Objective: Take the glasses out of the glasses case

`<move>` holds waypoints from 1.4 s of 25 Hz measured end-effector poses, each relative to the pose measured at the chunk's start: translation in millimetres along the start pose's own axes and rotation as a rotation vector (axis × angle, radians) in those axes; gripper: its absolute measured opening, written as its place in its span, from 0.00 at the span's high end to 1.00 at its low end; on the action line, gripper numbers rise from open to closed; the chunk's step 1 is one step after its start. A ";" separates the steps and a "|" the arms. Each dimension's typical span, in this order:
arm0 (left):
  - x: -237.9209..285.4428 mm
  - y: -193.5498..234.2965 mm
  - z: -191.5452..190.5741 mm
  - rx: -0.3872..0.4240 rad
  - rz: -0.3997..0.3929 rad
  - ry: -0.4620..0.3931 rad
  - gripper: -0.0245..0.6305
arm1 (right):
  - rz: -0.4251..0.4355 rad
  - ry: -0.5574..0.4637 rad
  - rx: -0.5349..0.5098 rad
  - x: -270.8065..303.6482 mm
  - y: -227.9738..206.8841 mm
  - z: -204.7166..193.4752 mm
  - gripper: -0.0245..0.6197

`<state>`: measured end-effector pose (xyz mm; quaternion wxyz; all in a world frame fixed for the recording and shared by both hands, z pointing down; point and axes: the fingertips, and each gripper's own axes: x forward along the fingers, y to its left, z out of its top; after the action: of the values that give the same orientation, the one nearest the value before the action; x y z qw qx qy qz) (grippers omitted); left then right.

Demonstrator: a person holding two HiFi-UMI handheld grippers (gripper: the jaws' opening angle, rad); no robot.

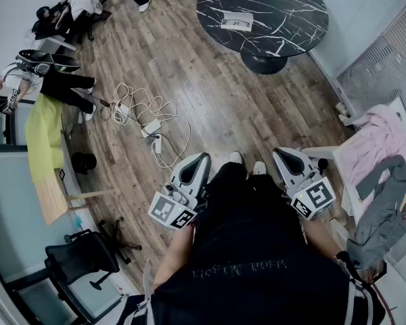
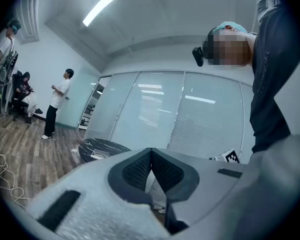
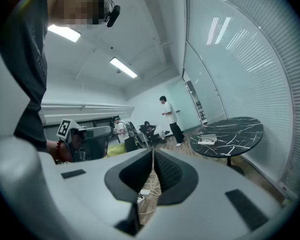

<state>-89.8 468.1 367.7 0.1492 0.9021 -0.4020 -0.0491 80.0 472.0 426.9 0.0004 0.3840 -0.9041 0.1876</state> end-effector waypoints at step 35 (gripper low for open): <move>157.0 188.6 24.0 -0.019 -0.106 0.100 0.93 | -0.032 0.111 0.044 192.5 -105.1 51.9 0.91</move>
<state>-123.3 227.2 408.0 0.1748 0.9220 -0.3452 -0.0154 24.7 254.1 442.2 0.0452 0.3873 -0.8920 0.2284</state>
